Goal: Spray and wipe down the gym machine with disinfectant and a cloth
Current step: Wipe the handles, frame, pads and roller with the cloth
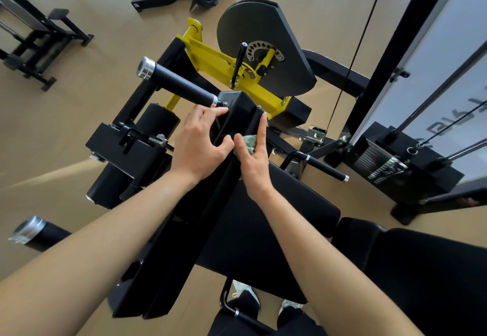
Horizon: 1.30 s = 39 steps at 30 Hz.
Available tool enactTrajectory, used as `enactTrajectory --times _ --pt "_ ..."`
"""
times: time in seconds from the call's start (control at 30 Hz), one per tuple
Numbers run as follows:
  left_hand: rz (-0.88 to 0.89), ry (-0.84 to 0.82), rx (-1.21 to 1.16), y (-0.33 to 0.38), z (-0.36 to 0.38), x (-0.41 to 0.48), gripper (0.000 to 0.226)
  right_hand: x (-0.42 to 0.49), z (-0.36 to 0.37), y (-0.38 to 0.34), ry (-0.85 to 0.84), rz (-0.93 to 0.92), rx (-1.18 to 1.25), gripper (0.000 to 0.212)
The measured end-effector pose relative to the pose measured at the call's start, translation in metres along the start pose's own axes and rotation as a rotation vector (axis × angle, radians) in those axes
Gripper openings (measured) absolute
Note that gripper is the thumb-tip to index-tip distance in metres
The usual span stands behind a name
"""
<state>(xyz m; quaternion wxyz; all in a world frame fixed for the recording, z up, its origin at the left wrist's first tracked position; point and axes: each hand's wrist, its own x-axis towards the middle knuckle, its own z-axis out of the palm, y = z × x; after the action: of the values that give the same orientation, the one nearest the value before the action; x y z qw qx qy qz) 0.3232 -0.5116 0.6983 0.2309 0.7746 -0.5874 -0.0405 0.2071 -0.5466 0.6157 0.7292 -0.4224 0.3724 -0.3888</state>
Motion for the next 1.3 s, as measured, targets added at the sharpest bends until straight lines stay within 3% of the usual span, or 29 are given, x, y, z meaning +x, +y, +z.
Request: enactTrajectory --times 0.17,0.83,0.97,1.13,1.3 --pt "0.016 0.001 0.011 -0.001 0.000 0.000 0.054 -0.012 0.010 0.013 0.037 -0.040 -0.011 0.080" --pt "0.010 -0.013 -0.012 0.001 -0.012 -0.010 0.051 -0.183 0.078 0.075 -0.009 0.101 0.036 0.094" --pt "-0.016 -0.122 -0.144 -0.008 -0.026 -0.040 0.060 -0.172 0.073 0.065 0.021 0.100 0.093 0.090" --pt "-0.090 -0.118 -0.132 -0.026 -0.039 -0.096 0.065 -0.131 0.065 0.045 0.103 0.088 0.141 0.083" --pt "-0.075 -0.146 -0.206 -0.036 -0.041 -0.115 0.063 -0.167 0.082 0.064 0.090 0.143 0.180 0.095"
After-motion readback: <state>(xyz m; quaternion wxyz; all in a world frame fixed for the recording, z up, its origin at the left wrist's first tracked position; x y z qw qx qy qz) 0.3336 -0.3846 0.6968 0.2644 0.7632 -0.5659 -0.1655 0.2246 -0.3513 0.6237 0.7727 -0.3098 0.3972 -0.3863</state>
